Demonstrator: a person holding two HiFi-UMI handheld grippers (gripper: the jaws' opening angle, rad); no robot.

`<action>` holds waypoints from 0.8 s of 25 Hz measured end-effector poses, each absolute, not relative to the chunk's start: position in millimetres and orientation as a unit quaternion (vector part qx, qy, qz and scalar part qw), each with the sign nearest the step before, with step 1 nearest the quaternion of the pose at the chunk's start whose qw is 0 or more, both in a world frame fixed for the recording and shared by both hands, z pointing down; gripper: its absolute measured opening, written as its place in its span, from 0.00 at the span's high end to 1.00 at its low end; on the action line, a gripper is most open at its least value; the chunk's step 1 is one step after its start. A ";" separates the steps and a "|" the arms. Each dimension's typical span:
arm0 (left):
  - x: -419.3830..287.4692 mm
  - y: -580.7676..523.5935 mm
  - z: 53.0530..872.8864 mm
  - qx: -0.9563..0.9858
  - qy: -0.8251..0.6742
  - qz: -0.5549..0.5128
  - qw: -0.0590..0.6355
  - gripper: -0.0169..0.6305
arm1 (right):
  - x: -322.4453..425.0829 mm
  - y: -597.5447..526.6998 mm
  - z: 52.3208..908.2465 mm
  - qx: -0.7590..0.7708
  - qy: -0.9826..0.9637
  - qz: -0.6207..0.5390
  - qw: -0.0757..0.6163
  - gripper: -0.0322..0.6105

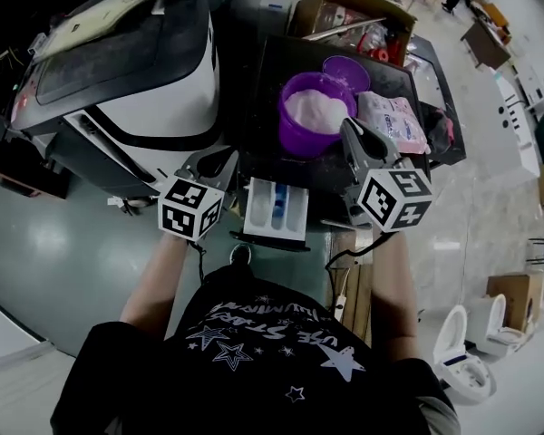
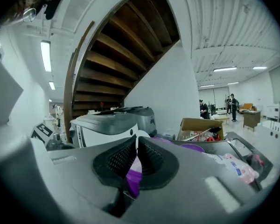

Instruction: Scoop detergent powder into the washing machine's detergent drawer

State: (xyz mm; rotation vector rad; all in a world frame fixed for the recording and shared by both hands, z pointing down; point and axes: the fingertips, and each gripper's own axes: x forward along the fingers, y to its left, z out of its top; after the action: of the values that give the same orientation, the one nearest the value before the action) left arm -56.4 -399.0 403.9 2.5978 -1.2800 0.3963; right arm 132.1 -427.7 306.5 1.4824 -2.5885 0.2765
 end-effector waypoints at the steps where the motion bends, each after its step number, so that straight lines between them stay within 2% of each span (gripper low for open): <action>1: -57.3 -404.9 404.3 0.885 -0.432 0.134 0.110 0.97 | 130.8 -437.5 308.6 0.492 -0.861 0.088 0.093 0.89; 12: -68.9 -451.5 419.0 0.893 -0.407 0.137 0.134 0.97 | 106.1 -519.1 346.7 0.417 -0.838 0.028 0.352 0.89; 20: -71.7 -471.3 430.2 0.890 -0.409 0.135 0.149 0.97 | 95.2 -537.6 387.8 0.371 -0.795 -0.017 0.479 0.89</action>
State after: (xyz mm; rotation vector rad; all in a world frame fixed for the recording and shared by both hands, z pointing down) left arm -71.7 -471.3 430.2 2.5579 -1.1757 0.3882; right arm 95.2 -537.6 387.8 0.9058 -1.9403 -0.0424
